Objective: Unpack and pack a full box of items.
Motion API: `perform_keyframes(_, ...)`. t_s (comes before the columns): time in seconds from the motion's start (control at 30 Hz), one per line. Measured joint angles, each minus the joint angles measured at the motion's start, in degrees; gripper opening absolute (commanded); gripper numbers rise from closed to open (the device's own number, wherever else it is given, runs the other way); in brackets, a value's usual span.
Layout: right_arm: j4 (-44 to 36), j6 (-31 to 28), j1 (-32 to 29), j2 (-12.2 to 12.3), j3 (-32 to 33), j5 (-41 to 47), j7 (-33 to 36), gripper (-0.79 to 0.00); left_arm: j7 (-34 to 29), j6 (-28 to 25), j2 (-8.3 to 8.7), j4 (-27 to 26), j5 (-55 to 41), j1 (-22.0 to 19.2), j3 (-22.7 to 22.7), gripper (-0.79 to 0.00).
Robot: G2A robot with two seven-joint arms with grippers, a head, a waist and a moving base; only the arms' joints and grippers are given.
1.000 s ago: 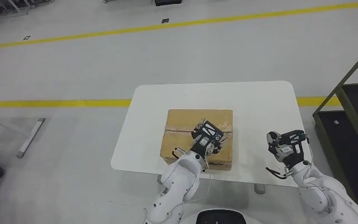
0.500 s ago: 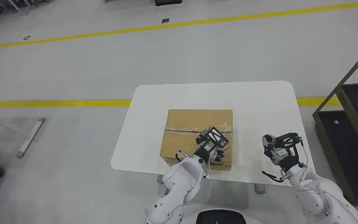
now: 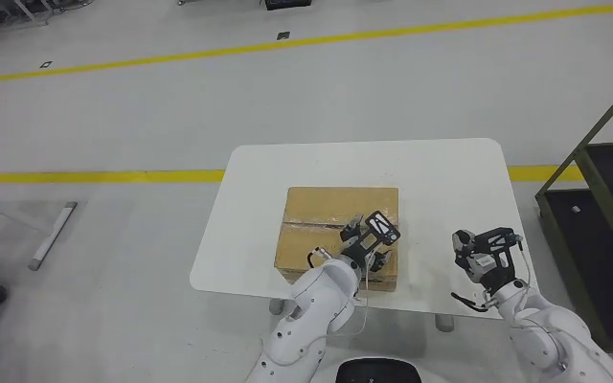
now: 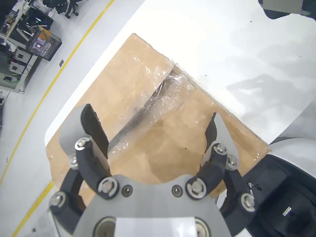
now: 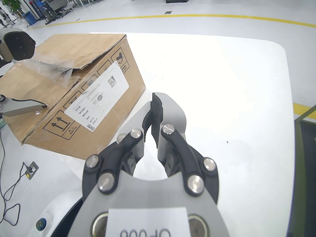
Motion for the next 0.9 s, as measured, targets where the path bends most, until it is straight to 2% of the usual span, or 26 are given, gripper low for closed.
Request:
perform_keyframes(0.17, -0.11, 0.40, -0.17, -0.03, -0.12, -0.03, 0.15, -0.785, -0.65, 0.76, -0.30, 1.36, -0.46, -1.11, 0.52, -0.055)
perform_keyframes(0.2, -0.15, 0.49, -0.14, -0.05, -0.29, -0.04, 0.18, -0.785, -0.67, 1.05, -0.37, 1.65, -0.37, -1.45, 0.67, -0.132)
perform_keyframes(0.23, -0.17, 0.57, -0.08, -0.06, -0.43, -0.11, 0.23, -0.785, -0.64, 1.23, -0.42, 1.87, -0.20, -1.71, 0.81, -0.151)
perform_keyframes(0.6, -0.27, 1.13, 0.45, -0.17, -1.10, -0.18, 0.54, -0.785, 0.64, 1.78, -0.68, 4.67, 2.35, -3.51, 1.76, -0.175)
perform_keyframes(0.63, -0.26, 1.18, 0.46, -0.17, -1.10, -0.15, 0.57, -0.785, 0.69, 1.87, -0.68, 4.79, 2.41, -3.56, 1.69, -0.212)
perform_keyframes(0.73, -0.05, 1.27, 0.63, -0.18, -1.07, -0.05, 0.69, -0.785, 0.87, 2.43, -0.69, 4.83, 2.62, -3.63, 1.43, -0.215)
perform_keyframes(0.77, 0.04, 1.30, 0.70, -0.18, -1.08, -0.01, 0.72, -0.785, 0.94, 2.60, -0.70, 4.78, 2.75, -3.66, 1.38, -0.234)
perform_keyframes(0.8, 0.13, 1.35, 0.79, -0.19, -1.15, 0.02, 0.75, -0.785, 1.06, 2.83, -0.71, 4.69, 2.89, -3.70, 1.33, -0.305)
perform_keyframes(0.83, 0.17, 1.38, 0.84, -0.21, -1.23, 0.03, 0.76, -0.785, 1.13, 2.95, -0.72, 4.64, 2.97, -3.72, 1.28, -0.329)
perform_keyframes(0.87, 0.17, 1.44, 0.88, -0.22, -1.33, 0.03, 0.79, -0.785, 1.21, 3.05, -0.72, 4.60, 3.07, -3.73, 1.25, -0.397)
perform_keyframes(0.9, 0.15, 1.50, 0.93, -0.24, -1.47, 0.03, 0.86, -0.785, 1.30, 3.17, -0.72, 4.59, 3.22, -3.73, 1.18, -0.416)
